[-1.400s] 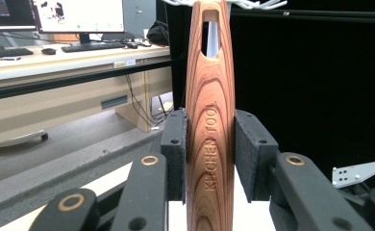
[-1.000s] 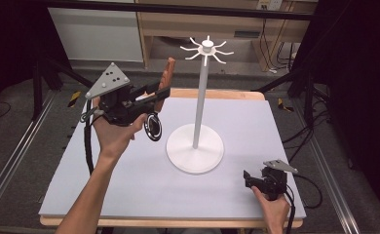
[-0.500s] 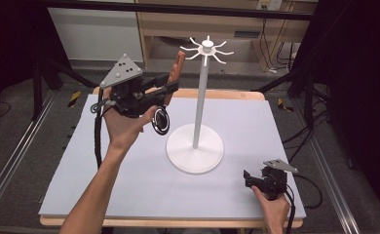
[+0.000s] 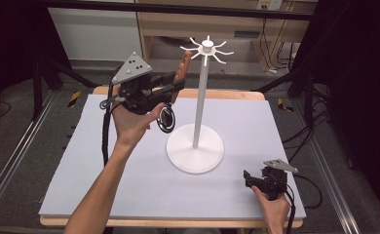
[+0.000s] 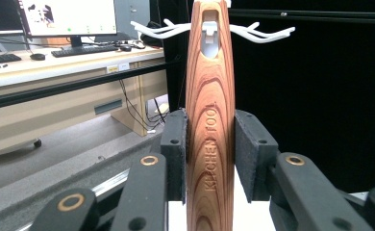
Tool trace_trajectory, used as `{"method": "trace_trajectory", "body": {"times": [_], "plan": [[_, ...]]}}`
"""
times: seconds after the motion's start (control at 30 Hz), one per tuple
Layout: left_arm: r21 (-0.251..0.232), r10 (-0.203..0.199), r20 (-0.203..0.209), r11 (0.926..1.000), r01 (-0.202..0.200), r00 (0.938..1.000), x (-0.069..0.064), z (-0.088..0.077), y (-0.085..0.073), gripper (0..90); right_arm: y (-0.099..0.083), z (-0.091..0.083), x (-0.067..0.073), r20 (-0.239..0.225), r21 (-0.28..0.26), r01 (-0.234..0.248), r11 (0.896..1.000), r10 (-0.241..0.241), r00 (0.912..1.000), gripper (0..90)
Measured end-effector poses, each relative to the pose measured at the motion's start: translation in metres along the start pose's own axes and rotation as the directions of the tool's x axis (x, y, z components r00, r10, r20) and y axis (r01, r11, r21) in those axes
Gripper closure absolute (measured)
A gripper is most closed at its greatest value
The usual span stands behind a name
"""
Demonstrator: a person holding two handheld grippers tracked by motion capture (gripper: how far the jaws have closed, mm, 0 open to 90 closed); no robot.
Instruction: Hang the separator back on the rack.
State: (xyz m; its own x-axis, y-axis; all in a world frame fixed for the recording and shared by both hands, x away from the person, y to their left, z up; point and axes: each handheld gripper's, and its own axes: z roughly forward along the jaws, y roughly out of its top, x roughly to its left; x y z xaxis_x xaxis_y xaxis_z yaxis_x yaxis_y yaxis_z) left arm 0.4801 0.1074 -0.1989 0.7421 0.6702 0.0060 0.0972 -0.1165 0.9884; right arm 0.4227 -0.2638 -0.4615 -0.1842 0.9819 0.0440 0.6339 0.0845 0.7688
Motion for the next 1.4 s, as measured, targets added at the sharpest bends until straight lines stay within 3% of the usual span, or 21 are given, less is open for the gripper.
{"method": "trace_trajectory", "body": {"times": [0.9, 1.4], "plan": [[-0.010, -0.018, 0.005, 0.9998, 0.019, 0.9998, -0.001, 0.021, -0.009, 66.8, 0.000, 0.000, 0.000, -0.001, 0.004, -0.003, 1.000, 0.003, 1.0000, 12.1], [-0.009, 0.011, -0.022, 0.9999, -0.012, 0.9997, -0.002, 0.027, -0.013, 65.0, 0.000, 0.001, 0.000, 0.001, 0.005, -0.002, 1.000, 0.002, 1.0000, 12.1]]}}
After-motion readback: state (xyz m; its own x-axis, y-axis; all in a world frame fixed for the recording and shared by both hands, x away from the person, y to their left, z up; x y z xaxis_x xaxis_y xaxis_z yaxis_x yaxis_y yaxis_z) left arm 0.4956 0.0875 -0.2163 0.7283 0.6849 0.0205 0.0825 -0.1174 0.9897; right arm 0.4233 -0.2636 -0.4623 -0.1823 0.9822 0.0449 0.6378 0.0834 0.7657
